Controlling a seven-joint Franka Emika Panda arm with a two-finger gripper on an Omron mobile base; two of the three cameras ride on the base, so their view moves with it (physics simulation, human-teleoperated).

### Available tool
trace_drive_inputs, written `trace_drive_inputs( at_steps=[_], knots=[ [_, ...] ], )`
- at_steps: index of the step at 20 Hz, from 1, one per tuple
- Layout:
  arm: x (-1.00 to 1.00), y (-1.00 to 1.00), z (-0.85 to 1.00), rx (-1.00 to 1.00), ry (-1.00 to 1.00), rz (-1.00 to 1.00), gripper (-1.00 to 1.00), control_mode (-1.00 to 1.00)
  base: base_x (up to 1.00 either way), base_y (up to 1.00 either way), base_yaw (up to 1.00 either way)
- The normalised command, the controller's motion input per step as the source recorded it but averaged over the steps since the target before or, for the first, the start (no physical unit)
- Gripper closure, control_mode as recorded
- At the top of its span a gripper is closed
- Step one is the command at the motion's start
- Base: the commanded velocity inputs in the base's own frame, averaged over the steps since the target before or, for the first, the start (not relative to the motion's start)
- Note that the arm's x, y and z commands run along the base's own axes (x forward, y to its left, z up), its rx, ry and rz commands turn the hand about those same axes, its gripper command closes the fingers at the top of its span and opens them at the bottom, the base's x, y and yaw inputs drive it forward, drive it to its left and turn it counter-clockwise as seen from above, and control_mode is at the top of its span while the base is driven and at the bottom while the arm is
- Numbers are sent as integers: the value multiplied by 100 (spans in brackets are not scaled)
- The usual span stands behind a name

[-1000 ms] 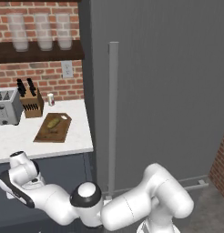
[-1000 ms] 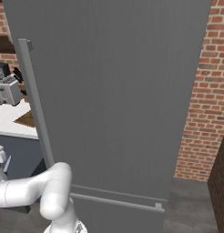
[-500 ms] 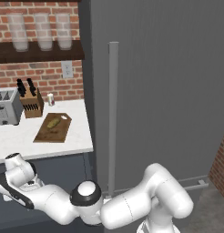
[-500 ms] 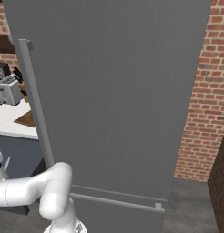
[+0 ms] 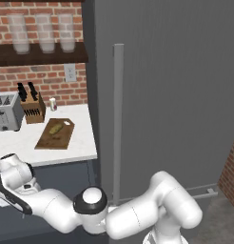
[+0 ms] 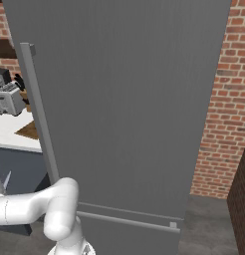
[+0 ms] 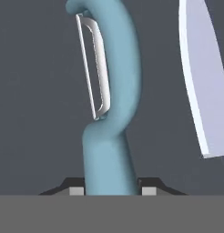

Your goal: Place the appropriate cutting tool for cutting the potato skin on the cutting board.

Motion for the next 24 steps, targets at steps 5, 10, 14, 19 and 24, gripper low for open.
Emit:
trace_drive_inputs(
  at_steps=[5, 10, 14, 19, 24],
  knots=[
    [-67, -11, 100, 0, 0, 0, 100, -100, 0, 0, 0],
    [-34, -32, 99, 0, 0, -2, 100, -100, 0, 0, 0],
    [8, -55, 85, 0, 0, -8, 100, -100, 0, 0, 0],
    [18, -67, 64, 0, -2, -2, 100, -100, 0, 0, 0],
    [4, -79, 50, 0, -5, 0, 100, -100, 0, 0, 0]
  ],
)
